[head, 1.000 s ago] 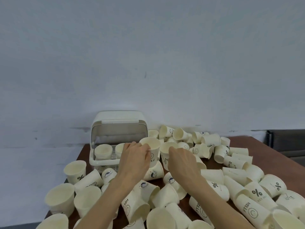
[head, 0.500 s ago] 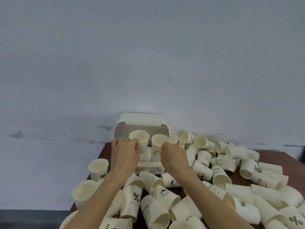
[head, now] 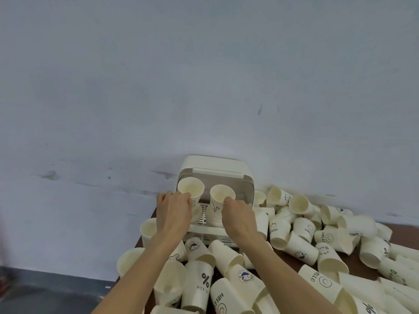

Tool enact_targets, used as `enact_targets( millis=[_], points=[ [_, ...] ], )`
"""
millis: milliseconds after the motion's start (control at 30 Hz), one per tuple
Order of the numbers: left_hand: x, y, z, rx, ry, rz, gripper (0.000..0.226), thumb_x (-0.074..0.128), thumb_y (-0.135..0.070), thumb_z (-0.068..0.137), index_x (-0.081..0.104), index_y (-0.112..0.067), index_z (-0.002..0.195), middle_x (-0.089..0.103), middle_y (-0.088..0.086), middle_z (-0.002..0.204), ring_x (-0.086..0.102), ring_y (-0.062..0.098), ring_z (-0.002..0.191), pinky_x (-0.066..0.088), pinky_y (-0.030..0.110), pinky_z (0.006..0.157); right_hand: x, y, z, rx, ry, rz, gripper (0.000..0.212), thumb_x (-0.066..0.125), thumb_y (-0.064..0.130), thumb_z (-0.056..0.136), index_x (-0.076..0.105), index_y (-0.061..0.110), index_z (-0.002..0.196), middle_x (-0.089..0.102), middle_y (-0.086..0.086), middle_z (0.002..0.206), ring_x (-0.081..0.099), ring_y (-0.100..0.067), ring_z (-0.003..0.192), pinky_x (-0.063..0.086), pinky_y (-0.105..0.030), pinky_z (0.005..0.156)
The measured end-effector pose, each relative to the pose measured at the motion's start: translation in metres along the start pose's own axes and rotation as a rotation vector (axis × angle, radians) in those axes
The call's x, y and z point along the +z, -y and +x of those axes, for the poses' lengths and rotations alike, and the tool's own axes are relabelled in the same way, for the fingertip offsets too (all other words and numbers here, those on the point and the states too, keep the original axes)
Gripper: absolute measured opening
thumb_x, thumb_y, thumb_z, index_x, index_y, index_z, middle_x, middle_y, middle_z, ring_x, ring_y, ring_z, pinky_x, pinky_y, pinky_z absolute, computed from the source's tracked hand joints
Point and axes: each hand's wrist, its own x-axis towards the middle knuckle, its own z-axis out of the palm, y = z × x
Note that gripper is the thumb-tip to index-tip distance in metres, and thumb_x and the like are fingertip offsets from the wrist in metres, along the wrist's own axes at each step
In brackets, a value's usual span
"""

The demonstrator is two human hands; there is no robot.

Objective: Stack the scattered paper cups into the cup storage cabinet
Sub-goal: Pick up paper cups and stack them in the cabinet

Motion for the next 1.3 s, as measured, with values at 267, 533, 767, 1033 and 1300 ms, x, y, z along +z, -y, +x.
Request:
enact_targets(
  millis=[267, 533, 767, 1033, 1300],
  points=[
    [0.019, 0.007, 0.007, 0.015, 0.054, -0.004, 0.028, 0.041, -0.025, 0.098, 0.068, -0.025, 0.087, 0.067, -0.002, 0.081, 0.055, 0.019, 0.08, 0.035, 0.032, 0.083, 0.02, -0.004, 0.006, -0.029, 0.1, -0.078, 0.019, 0.041, 0.004, 0.092, 0.056, 0.007, 0.104, 0.064, -0.013, 0.103, 0.061, -0.032, 0.091, 0.036, -0.034, 0.063],
    [0.034, 0.009, 0.007, 0.039, 0.144, 0.083, 0.027, 0.043, -0.019, 0.098, 0.068, -0.025, 0.099, 0.067, -0.001, 0.092, 0.055, 0.019, 0.087, 0.035, 0.032, 0.084, 0.034, -0.007, 0.005, -0.052, 0.186, -0.089, 0.02, 0.042, 0.0, 0.09, 0.051, 0.007, 0.106, 0.062, -0.013, 0.104, 0.057, -0.029, 0.084, 0.039, -0.033, 0.065],
    [0.043, 0.012, 0.005, 0.053, 0.248, 0.173, 0.023, 0.047, -0.015, 0.095, 0.069, -0.022, 0.1, 0.068, 0.001, 0.095, 0.056, 0.02, 0.091, 0.036, 0.033, 0.088, 0.038, -0.006, 0.003, -0.04, 0.224, -0.089, 0.019, 0.045, 0.001, 0.089, 0.052, 0.008, 0.106, 0.061, -0.012, 0.105, 0.059, -0.03, 0.093, 0.035, -0.033, 0.064],
    [0.04, 0.009, 0.001, 0.048, 0.338, 0.218, 0.019, 0.049, -0.011, 0.089, 0.065, -0.02, 0.093, 0.066, 0.002, 0.097, 0.055, 0.022, 0.096, 0.033, 0.034, 0.089, 0.036, -0.003, 0.001, -0.039, 0.236, -0.052, 0.019, 0.043, 0.004, 0.09, 0.053, 0.007, 0.107, 0.061, -0.012, 0.107, 0.058, -0.03, 0.093, 0.035, -0.033, 0.065],
    [0.015, -0.004, -0.01, 0.053, 0.251, 0.04, 0.028, 0.039, -0.021, 0.096, 0.063, -0.024, 0.11, 0.066, 0.001, 0.098, 0.057, 0.021, 0.093, 0.034, 0.035, 0.088, 0.016, -0.003, -0.012, -0.028, 0.187, 0.037, 0.039, 0.045, 0.005, 0.088, 0.04, 0.011, 0.125, 0.062, -0.01, 0.103, 0.046, -0.026, 0.074, 0.035, -0.035, 0.061]
  ],
)
